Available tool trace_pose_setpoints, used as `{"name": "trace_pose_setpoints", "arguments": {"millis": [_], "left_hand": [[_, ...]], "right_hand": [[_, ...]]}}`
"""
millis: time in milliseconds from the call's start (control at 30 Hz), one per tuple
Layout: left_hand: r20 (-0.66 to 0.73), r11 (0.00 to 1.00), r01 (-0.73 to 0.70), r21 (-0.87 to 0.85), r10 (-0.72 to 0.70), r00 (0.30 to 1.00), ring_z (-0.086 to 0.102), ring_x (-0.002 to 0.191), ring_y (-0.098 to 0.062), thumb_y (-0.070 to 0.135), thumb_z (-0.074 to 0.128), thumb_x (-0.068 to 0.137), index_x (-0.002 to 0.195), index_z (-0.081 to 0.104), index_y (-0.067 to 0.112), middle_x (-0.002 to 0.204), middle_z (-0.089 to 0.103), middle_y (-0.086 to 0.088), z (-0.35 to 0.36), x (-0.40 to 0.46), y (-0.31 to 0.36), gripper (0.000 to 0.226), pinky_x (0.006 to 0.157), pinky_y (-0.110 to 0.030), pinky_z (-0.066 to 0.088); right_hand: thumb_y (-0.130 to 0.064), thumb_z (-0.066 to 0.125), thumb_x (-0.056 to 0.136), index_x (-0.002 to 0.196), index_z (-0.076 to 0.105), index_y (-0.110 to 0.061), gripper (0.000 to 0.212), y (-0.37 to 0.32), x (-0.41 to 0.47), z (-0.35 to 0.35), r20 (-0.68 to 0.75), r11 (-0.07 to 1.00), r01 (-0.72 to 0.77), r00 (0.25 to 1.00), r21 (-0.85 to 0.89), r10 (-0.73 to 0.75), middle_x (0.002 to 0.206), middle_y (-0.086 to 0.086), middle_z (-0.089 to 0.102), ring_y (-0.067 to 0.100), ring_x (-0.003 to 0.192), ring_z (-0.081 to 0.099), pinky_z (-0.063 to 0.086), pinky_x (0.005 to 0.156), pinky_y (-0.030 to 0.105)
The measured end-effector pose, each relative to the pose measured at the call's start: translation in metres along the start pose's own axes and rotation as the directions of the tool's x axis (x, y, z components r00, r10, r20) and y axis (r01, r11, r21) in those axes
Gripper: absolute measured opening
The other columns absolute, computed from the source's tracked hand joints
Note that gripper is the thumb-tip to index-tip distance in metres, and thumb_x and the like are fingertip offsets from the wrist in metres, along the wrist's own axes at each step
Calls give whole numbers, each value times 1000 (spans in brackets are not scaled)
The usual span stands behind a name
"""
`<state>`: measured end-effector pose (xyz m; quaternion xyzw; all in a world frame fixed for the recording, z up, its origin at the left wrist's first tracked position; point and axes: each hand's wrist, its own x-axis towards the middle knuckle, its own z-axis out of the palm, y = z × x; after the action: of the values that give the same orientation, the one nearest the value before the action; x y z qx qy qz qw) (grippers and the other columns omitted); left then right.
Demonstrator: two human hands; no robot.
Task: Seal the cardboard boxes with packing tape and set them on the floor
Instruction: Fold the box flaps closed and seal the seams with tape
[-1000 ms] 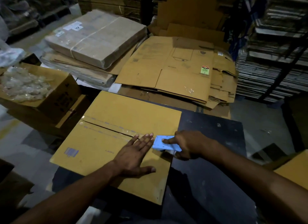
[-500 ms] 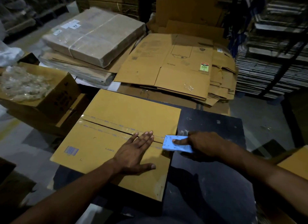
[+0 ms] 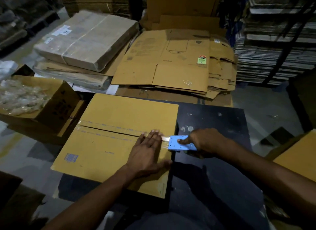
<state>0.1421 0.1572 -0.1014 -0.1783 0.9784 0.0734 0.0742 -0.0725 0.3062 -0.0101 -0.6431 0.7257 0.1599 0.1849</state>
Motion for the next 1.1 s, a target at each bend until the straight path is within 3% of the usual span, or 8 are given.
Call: {"name": "trace_pose_setpoints", "arguments": {"millis": [67, 167, 267, 467, 700, 867, 1000, 1100], "left_hand": [[-4, 999, 23, -32, -24, 1000, -5, 160, -16, 90, 20, 89, 167, 4, 13, 172, -7, -1, 17, 3, 27, 110, 129, -46, -1], [-120, 996, 82, -19, -83, 989, 7, 161, -18, 65, 29, 104, 166, 16, 10, 173, 4, -3, 42, 1, 37, 83, 127, -47, 6], [-146, 996, 83, -34, -88, 985, 9, 160, -17, 56, 29, 107, 165, 17, 11, 173, 10, -3, 45, 1, 37, 75, 127, -45, 7], [-39, 996, 94, -7, -94, 995, -14, 159, -12, 62, 9, 102, 166, -5, 17, 172, -14, 3, 34, 3, 39, 80, 129, -44, -1], [-79, 997, 80, -18, -81, 994, -8, 159, -11, 63, 20, 103, 167, 4, 17, 174, -4, 2, 39, 4, 36, 80, 129, -45, 6], [-14, 999, 33, 32, -33, 999, -10, 159, -11, 73, 33, 94, 167, -3, 19, 173, -10, 3, 32, 3, 29, 97, 130, -42, 3], [43, 996, 6, 90, -10, 999, -15, 159, -15, 75, 35, 87, 165, -11, 18, 172, -18, 1, 25, 1, 32, 107, 129, -42, -3], [21, 997, -5, 74, 3, 1000, -11, 160, -17, 73, 34, 86, 166, -4, 15, 174, -11, -2, 25, -1, 34, 106, 129, -43, -1]], "right_hand": [[-53, 56, 98, 152, 33, -53, 58, 1, 1, 1, -16, 1000, -20, 1000, 16, 20, 132, 1, 57, 24, 113, 58, 36, 69, 31], [-54, 53, 99, 151, 35, -55, 54, 3, -3, 2, 13, 996, -36, 999, 81, 35, 133, 1, 58, 25, 115, 58, 31, 65, 30], [-44, 55, 102, 151, 31, -58, 57, 10, -17, 3, 34, 991, -35, 999, 129, 31, 128, 0, 57, 24, 112, 58, 30, 61, 30], [-35, 62, 96, 152, 29, -56, 69, 31, -58, 10, 28, 995, -25, 999, 94, 22, 121, 2, 55, 23, 107, 58, 53, 70, 37], [-30, 66, 92, 149, 34, -58, 71, 40, -74, 22, 55, 988, -80, 996, 131, 73, 124, 1, 57, 24, 113, 58, 52, 71, 34], [-43, 56, 101, 141, 56, -35, 40, 28, -53, 23, 127, 959, -177, 980, 221, 151, 135, 3, 61, 27, 117, 60, 44, 86, 35], [-38, 69, 91, 123, 67, -29, 33, 14, -16, 25, 81, 959, -168, 985, 226, 154, 115, -5, 67, 20, 94, 63, 50, 77, 35], [-35, 83, 71, 106, 76, -32, 36, 8, 28, 39, 212, 978, -132, 973, 163, 96, 102, -7, 75, 20, 81, 71, 60, 70, 35]]}}
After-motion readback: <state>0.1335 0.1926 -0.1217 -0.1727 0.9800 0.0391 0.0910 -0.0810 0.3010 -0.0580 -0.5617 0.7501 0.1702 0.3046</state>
